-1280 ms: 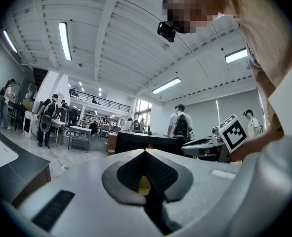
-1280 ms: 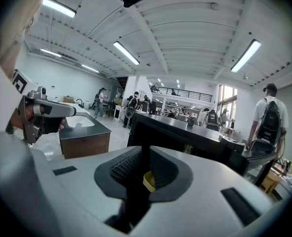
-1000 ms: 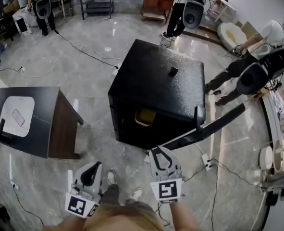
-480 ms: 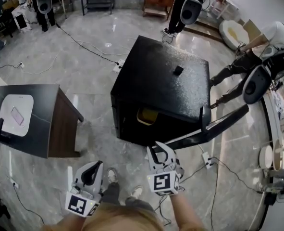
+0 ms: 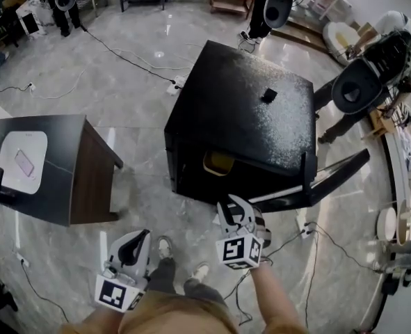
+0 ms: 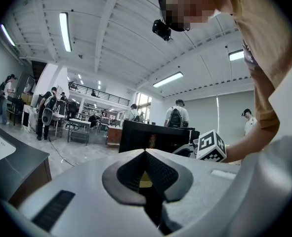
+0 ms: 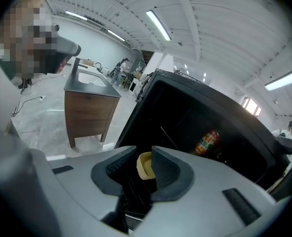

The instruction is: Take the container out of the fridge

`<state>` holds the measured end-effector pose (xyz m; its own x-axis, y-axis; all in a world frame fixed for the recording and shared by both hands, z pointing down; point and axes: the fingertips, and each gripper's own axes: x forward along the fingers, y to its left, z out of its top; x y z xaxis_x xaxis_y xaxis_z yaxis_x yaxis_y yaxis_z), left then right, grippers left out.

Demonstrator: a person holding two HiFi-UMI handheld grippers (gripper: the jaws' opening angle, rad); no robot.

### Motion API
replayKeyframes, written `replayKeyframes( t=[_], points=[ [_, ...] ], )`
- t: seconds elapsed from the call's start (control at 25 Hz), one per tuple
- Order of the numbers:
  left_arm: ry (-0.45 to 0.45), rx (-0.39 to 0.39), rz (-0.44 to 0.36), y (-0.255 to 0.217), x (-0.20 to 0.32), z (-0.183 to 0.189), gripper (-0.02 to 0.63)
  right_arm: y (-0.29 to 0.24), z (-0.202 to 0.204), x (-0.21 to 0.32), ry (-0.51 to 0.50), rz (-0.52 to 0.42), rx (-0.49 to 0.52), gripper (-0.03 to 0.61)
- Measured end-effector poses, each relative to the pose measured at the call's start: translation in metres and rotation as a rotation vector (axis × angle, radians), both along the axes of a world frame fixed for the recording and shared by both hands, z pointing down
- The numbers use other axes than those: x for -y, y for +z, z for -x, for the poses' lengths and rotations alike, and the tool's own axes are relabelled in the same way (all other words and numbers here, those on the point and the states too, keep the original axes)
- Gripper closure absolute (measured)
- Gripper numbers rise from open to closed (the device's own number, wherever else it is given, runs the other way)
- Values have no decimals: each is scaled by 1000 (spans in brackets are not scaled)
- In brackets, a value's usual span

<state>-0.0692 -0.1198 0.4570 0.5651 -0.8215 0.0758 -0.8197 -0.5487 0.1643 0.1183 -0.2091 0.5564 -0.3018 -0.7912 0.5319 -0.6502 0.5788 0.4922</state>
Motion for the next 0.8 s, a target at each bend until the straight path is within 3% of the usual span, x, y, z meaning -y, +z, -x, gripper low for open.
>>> replayKeyframes(
  t=[0.8],
  points=[
    [-4,21,40,26,35,16,612,61,1,48,-33,62,-132,488]
  ],
)
